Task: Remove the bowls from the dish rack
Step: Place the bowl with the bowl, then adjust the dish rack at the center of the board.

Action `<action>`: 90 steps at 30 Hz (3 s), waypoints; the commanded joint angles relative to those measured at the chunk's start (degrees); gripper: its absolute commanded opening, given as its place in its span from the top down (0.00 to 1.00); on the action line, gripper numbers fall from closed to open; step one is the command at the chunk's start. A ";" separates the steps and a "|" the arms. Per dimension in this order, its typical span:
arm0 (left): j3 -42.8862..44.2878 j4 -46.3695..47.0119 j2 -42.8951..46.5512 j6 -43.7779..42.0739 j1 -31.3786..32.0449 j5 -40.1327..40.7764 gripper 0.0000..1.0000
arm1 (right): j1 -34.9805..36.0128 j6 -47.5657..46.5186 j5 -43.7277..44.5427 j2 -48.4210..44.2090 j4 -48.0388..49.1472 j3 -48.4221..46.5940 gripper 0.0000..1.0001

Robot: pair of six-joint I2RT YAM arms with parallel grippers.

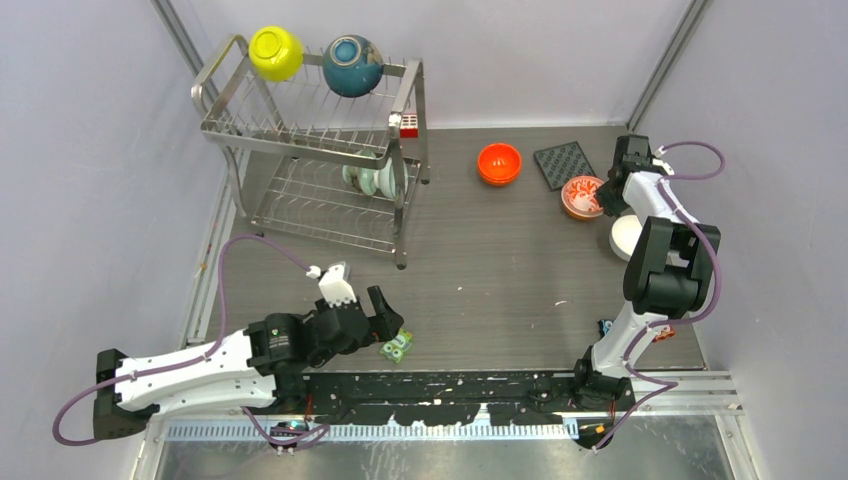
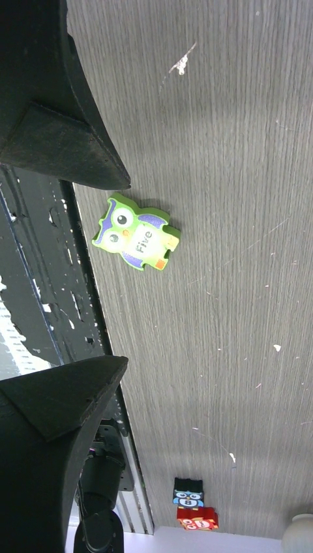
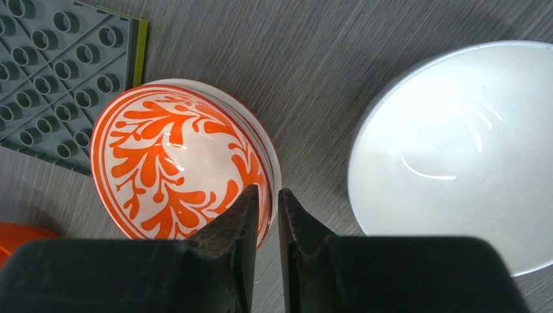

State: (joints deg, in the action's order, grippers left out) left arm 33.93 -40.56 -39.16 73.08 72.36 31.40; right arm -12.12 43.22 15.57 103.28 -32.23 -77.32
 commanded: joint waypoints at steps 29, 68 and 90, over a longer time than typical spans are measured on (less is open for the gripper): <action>1.35 -0.19 0.14 -1.69 -0.03 2.68 0.00 | 0.94 1.18 0.78 -5.96 -3.49 -6.79 0.48; 54.20 6.14 -21.11 -64.24 -11.66 13.66 0.02 | 36.85 0.02 -24.13 -59.91 21.30 38.17 0.25; 15.00 20.40 -7.28 -50.29 -10.65 -7.54 0.01 | 37.86 0.49 -30.55 -51.39 27.93 41.23 0.27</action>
State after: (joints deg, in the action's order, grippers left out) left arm 54.46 -34.50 -46.02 27.92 59.55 21.93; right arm 25.41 43.92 -14.92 51.35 -7.42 -35.66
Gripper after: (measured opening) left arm 0.983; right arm 0.736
